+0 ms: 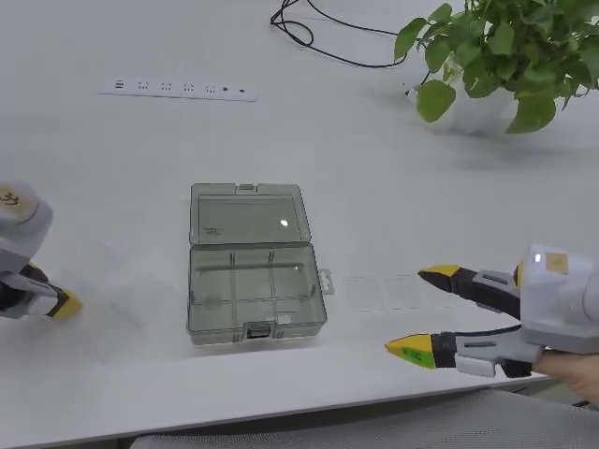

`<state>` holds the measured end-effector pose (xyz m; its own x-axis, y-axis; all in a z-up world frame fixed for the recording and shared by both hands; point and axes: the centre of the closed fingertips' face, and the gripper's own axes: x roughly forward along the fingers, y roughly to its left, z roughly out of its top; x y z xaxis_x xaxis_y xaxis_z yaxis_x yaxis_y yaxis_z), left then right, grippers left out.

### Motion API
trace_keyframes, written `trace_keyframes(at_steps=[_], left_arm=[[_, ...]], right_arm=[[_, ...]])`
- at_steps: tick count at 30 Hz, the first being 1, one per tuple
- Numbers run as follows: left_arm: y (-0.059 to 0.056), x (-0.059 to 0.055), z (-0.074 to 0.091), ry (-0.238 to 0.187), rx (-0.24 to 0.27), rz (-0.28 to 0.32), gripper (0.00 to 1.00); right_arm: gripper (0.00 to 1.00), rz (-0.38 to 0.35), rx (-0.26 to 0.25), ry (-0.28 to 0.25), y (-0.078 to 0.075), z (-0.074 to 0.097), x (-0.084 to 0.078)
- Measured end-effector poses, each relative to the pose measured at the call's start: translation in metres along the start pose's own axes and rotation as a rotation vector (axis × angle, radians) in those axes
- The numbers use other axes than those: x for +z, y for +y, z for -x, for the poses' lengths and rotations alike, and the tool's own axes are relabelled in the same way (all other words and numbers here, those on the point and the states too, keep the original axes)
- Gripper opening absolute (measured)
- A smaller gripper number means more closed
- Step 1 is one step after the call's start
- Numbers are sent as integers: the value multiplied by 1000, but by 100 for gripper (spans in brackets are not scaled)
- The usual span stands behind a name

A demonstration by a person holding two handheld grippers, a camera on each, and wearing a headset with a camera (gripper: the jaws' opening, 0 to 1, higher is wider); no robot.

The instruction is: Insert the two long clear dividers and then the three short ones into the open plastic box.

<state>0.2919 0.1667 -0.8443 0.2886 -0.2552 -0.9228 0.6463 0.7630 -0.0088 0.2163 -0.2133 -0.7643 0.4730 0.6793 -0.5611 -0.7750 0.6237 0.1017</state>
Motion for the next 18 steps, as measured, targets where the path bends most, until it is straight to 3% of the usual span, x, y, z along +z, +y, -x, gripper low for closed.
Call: trace_keyframes(at_steps=[4, 6, 8, 18], left_arm=[[0, 1, 0, -12, 5, 7, 32], [-1, 4, 0, -39, 2, 5, 31], [-5, 4, 0, -42, -19, 14, 31], [-8, 5, 1, -70, -29, 51, 30]], right_arm=[[74, 2, 1, 1, 1, 0, 0], [74, 3, 1, 1, 1, 0, 0], [74, 2, 1, 2, 1, 0, 0], [73, 8, 1, 4, 1, 1, 2]])
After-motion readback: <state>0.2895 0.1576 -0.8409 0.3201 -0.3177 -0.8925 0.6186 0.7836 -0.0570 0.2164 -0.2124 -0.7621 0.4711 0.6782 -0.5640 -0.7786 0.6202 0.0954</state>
